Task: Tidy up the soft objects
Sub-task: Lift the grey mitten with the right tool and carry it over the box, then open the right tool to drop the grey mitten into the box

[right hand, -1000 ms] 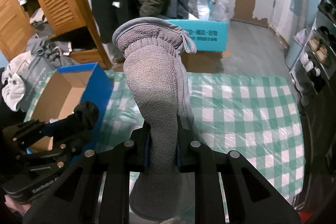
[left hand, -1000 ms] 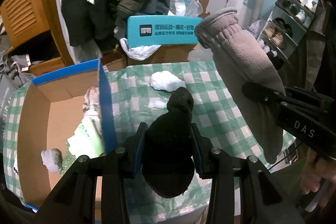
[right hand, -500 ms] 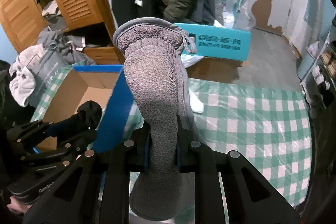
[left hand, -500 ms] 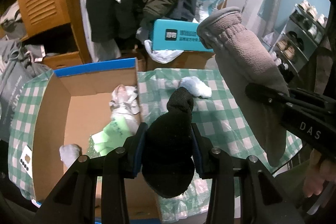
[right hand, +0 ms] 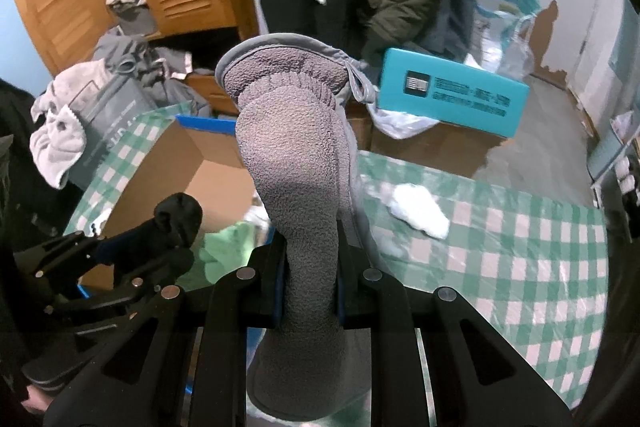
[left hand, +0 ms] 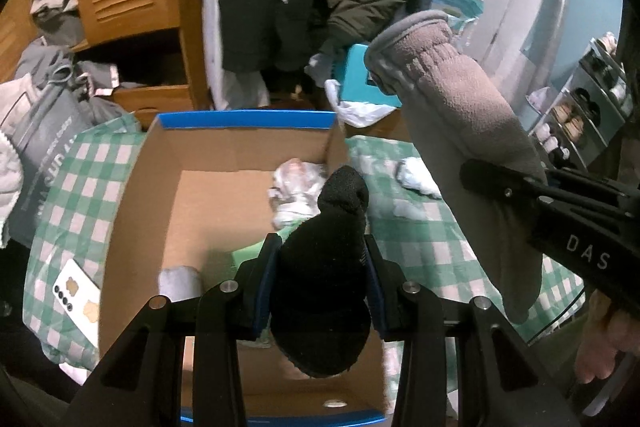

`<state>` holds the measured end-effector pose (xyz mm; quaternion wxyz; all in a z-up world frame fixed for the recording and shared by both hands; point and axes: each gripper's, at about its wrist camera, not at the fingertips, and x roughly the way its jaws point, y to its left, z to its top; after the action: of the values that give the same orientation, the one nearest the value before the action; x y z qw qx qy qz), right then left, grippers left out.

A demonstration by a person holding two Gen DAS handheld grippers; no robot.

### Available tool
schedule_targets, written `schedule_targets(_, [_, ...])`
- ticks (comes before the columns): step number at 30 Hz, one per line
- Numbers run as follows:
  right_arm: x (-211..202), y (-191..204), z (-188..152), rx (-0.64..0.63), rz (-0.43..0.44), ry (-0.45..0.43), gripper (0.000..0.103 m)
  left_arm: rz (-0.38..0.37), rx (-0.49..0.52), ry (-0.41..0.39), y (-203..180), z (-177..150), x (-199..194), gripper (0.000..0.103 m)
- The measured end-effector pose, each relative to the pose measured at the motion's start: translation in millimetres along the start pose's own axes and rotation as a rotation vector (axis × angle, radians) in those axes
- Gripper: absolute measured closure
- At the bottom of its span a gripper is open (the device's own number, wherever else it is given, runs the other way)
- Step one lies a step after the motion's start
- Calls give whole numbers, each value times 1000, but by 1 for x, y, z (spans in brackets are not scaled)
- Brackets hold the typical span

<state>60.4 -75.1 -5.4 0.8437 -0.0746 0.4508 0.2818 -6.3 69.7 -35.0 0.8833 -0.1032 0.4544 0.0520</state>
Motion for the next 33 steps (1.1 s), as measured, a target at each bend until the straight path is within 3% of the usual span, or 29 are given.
schedule_targets(13, [26, 63, 20, -77, 72, 25, 87, 47, -86, 8, 50, -3, 1, 63])
schedule_targets(27, [57, 92, 25, -79, 131, 86, 87, 87, -130, 39, 77, -9, 8, 63])
schedule_targets(33, [62, 95, 23, -88, 151, 100, 74, 109, -144, 73, 78, -11, 16, 63])
